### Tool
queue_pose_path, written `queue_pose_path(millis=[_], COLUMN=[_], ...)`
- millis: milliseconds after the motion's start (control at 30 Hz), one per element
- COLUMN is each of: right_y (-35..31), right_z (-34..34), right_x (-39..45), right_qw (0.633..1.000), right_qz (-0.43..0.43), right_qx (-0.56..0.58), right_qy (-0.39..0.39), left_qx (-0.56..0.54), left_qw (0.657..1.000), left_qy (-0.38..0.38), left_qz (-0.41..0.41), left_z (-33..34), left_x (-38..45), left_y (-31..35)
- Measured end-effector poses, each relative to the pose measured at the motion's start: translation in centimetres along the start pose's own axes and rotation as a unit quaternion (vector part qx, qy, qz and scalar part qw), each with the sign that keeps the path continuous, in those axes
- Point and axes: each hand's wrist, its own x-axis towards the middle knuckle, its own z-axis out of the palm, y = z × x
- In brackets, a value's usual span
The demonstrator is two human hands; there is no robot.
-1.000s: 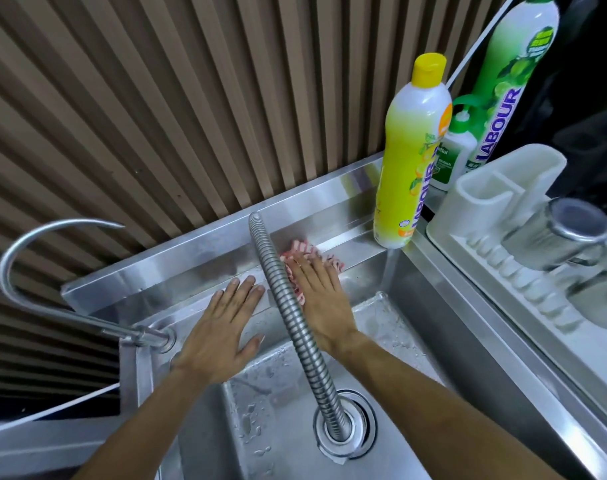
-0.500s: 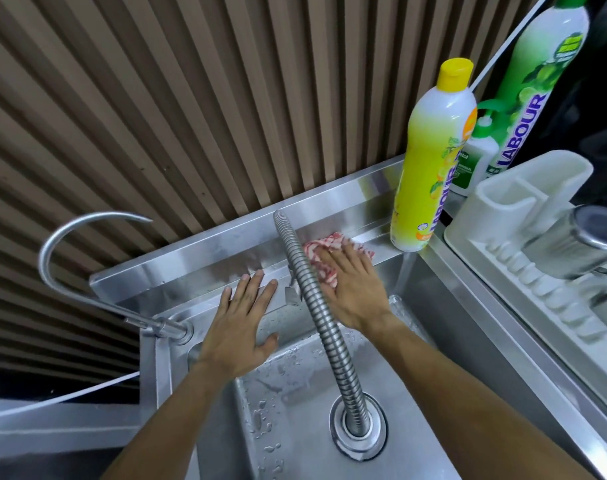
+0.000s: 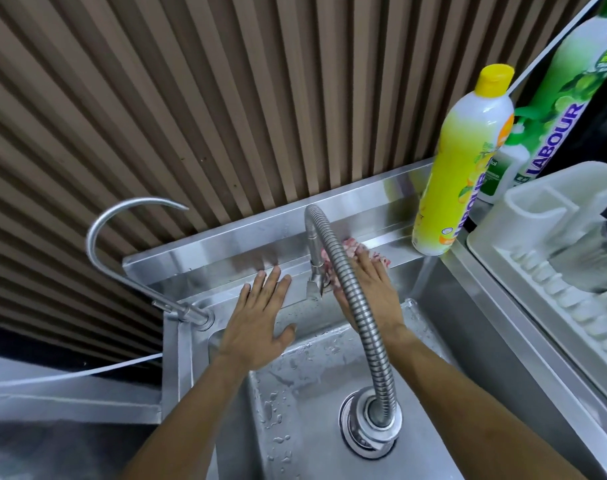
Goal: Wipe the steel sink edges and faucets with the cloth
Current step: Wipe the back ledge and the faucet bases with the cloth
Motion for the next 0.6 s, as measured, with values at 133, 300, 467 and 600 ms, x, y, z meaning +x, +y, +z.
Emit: queue_pose_path(millis=[133, 300, 467, 600], right_y=[-2.7, 1.0, -0.6, -6.2], right_z=[-1.4, -2.7, 0.3, 1.4], right_x=[0.8, 0.8, -2.4, -5.6], right_qw=[0.997, 0.997, 0.978, 0.795], right_qz=[0.015, -0.071, 0.066, 0.242], right_qx=[0.064, 0.002, 0.198, 0.556], right_qy=[0.040, -0.044, -0.009, 0.008], left_qx=[-0.019, -0.027, -0.053, -0.112], left_qw=[1.000, 0.999, 0.996, 0.988], left_qy=[0.004, 0.001, 0.026, 0.015], left_qz=[-0.009, -0.018, -0.073, -0.103], left_z=[0.0, -0.3, -0.4, -0.7], left_x=[-0.1, -0.2, -0.6, -2.0], left_y=[0.2, 0.3, 1.1, 1.0])
